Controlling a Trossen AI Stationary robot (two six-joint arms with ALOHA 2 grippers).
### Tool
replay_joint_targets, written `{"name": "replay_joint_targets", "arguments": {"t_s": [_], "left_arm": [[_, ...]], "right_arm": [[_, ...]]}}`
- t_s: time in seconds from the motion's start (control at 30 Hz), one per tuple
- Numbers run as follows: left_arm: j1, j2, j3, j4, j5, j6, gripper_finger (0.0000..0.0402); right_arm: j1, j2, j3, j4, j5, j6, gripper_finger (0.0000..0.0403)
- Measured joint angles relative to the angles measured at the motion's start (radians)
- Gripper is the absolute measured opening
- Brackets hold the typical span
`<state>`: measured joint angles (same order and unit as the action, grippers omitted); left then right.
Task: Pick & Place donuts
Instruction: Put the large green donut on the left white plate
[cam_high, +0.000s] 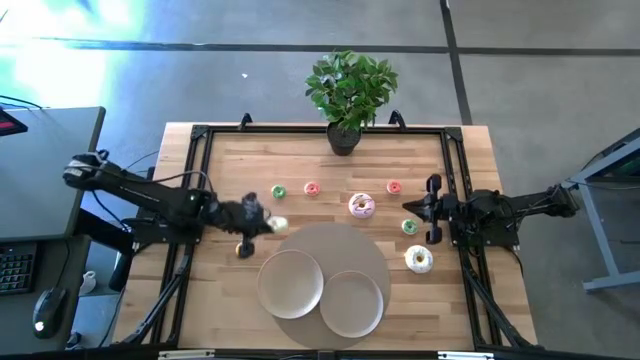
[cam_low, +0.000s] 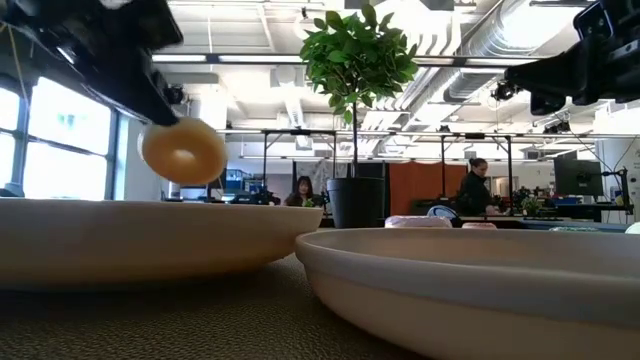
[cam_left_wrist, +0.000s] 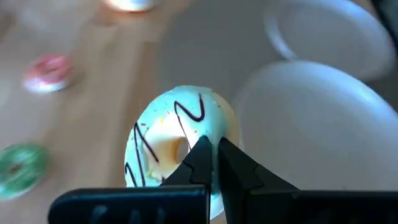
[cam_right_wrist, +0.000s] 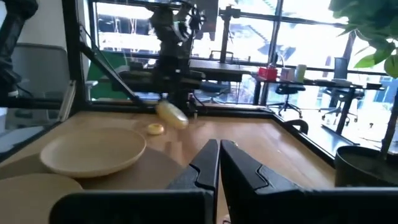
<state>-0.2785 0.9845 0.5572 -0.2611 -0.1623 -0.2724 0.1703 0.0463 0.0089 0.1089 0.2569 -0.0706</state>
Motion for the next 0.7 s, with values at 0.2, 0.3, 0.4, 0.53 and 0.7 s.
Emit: {"name": "replay_joint_targets", "arguments": {"t_s": [0.2, 0.3, 0.4, 0.53, 0.7], "left_arm": [[-0.191, 0.172, 0.025, 0.147, -0.055, -0.032, 0.0003], [-0.245, 0.275, 0.026, 0.230, -0.083, -0.087, 0.0003], [-0.273, 0.360, 0.026, 0.278, -0.116, -0.155, 0.0005], [-0.272, 0.442, 0.026, 0.325, -0.120, -0.227, 0.0025], [-0.272, 0.461, 0.038, 0.329, -0.099, -0.233, 0.0076]], "right_arm": [[0.000, 0.000, 0.000, 0.000, -0.014, 0.025, 0.0012], [0.000, 0.000, 0.000, -0.001, -0.016, 0.021, 0.0012], [0.000, 0.000, 0.000, -0.003, -0.016, 0.020, 0.0012], [0.000, 0.000, 0.000, -0.005, -0.017, 0.020, 0.0012], [0.000, 0.000, 0.000, -0.004, -0.004, 0.056, 0.0013]]}}
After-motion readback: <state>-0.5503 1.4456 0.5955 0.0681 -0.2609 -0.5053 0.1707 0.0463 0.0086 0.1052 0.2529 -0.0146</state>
